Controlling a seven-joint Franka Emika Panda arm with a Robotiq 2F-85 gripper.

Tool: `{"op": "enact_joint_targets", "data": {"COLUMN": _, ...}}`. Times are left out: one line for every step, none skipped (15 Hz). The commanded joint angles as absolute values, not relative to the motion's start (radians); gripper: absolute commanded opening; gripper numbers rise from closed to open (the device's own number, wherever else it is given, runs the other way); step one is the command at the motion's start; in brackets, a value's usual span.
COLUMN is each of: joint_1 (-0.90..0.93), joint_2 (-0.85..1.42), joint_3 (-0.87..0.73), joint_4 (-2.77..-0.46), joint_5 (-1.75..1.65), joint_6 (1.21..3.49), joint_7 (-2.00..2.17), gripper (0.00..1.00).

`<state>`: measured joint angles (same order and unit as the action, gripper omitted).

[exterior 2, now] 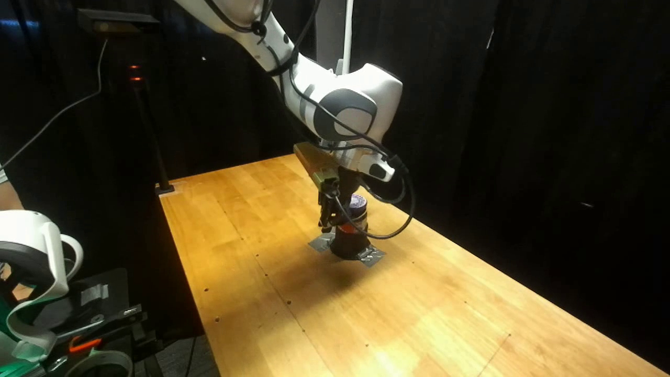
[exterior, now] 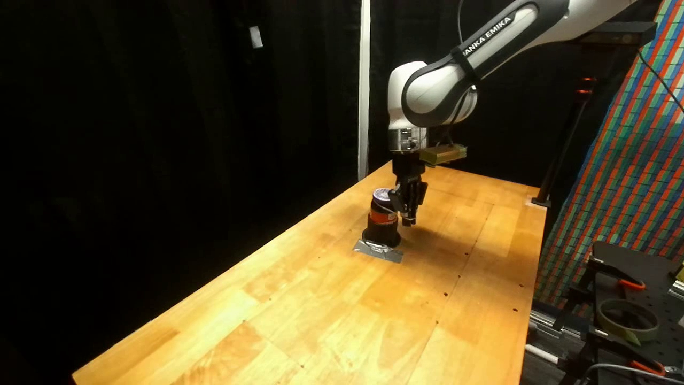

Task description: Put the elastic around the bottle on the table

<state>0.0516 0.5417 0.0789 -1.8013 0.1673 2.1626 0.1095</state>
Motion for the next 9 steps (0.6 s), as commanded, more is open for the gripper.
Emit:
{"op": "enact_joint_targets", "data": {"joint_1": 0.059, "joint_2": 0.393, "joint_3": 0.084, "joint_4": -2.042, "joint_5": 0.211, "joint_6": 2.371, "joint_7": 0.118, "gripper": 0.04}}
{"op": "enact_joint_targets", "data": {"joint_1": 0.059, "joint_2": 0.371, "joint_3": 0.088, "joint_4": -2.089, "joint_5": 0.223, "joint_6": 2.45, "joint_7": 0.119, "gripper": 0.01}}
{"op": "enact_joint_targets", "data": {"joint_1": 0.055, "joint_2": 0.345, "joint_3": 0.098, "joint_4": -2.133, "joint_5": 0.251, "joint_6": 2.539, "joint_7": 0.114, "gripper": 0.05}}
{"op": "enact_joint_targets", "data": {"joint_1": 0.052, "joint_2": 0.328, "joint_3": 0.108, "joint_4": -2.174, "joint_5": 0.275, "joint_6": 2.618, "joint_7": 0.109, "gripper": 0.05}}
{"op": "enact_joint_targets", "data": {"joint_1": 0.051, "joint_2": 0.31, "joint_3": 0.12, "joint_4": -2.216, "joint_5": 0.304, "joint_6": 2.703, "joint_7": 0.108, "gripper": 0.05}}
{"op": "enact_joint_targets", "data": {"joint_1": 0.051, "joint_2": 0.298, "joint_3": 0.13, "joint_4": -2.25, "joint_5": 0.328, "joint_6": 2.784, "joint_7": 0.107, "gripper": 0.05}}
{"op": "enact_joint_targets", "data": {"joint_1": 0.051, "joint_2": 0.287, "joint_3": 0.143, "joint_4": -2.283, "joint_5": 0.35, "joint_6": 2.867, "joint_7": 0.104, "gripper": 0.05}}
{"op": "enact_joint_targets", "data": {"joint_1": 0.053, "joint_2": 0.277, "joint_3": 0.156, "joint_4": -2.319, "joint_5": 0.367, "joint_6": 2.95, "joint_7": 0.107, "gripper": 0.05}}
{"op": "enact_joint_targets", "data": {"joint_1": 0.054, "joint_2": 0.271, "joint_3": 0.168, "joint_4": -2.352, "joint_5": 0.376, "joint_6": 3.027, "joint_7": 0.112, "gripper": 0.05}}
